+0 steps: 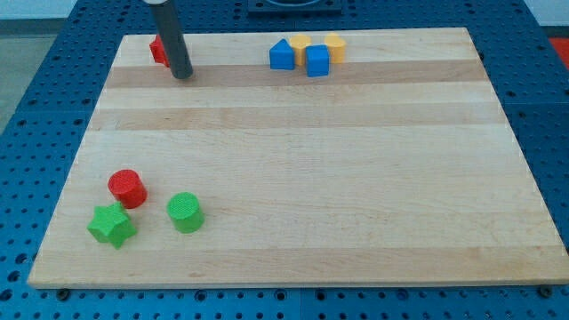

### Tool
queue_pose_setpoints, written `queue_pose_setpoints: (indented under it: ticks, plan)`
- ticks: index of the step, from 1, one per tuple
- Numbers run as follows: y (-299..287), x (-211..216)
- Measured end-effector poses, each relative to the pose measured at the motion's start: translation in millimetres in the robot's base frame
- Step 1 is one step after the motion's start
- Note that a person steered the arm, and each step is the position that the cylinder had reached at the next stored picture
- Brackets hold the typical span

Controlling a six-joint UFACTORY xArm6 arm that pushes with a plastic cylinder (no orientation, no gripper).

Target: Separate the yellow and the blue blocks from each other

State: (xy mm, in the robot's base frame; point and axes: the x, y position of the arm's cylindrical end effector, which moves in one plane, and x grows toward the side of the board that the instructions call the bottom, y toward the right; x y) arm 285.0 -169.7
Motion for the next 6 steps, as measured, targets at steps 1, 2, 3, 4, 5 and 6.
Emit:
queue_pose_setpoints:
  ticks: [1,2,3,4,5,6]
  plan:
    - [33.0,-11.3]
    - [67.0,-27.8]
    - [89.7,-52.0]
    - [122.2,-52.3]
    - [136.2,-36.5]
    - [153.2,-19.2]
